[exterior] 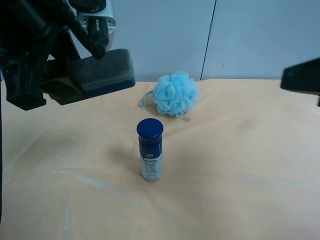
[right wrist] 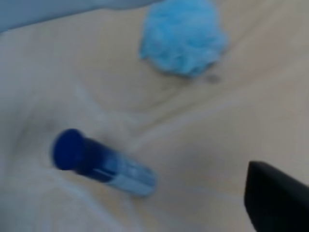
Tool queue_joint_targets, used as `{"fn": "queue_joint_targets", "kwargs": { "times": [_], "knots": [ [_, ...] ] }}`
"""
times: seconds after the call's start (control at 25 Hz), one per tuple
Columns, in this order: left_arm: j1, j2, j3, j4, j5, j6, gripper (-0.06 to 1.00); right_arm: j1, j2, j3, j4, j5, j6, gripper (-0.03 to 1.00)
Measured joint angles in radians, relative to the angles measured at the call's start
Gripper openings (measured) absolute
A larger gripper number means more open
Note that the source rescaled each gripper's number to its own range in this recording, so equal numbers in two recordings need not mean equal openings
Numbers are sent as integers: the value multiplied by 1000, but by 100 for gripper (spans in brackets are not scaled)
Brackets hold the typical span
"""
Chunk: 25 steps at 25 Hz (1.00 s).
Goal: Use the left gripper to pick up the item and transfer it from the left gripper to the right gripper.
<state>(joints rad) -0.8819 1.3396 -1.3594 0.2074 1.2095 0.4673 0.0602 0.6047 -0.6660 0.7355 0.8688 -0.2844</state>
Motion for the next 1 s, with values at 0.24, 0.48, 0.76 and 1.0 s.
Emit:
{"fn": "queue_joint_targets", "kwargs": {
  "times": [0.24,0.48,0.76,1.0],
  "knots": [
    [0,0,0,0,0,0,8,0,313,-8,531,75,-440,100],
    [0,0,0,0,0,0,8,11,571,-9,842,253,-700,100],
    [0,0,0,0,0,0,8,166,750,-115,880,267,-771,100],
    [0,0,0,0,0,0,8,252,853,-217,888,234,-769,100]
  ]
}}
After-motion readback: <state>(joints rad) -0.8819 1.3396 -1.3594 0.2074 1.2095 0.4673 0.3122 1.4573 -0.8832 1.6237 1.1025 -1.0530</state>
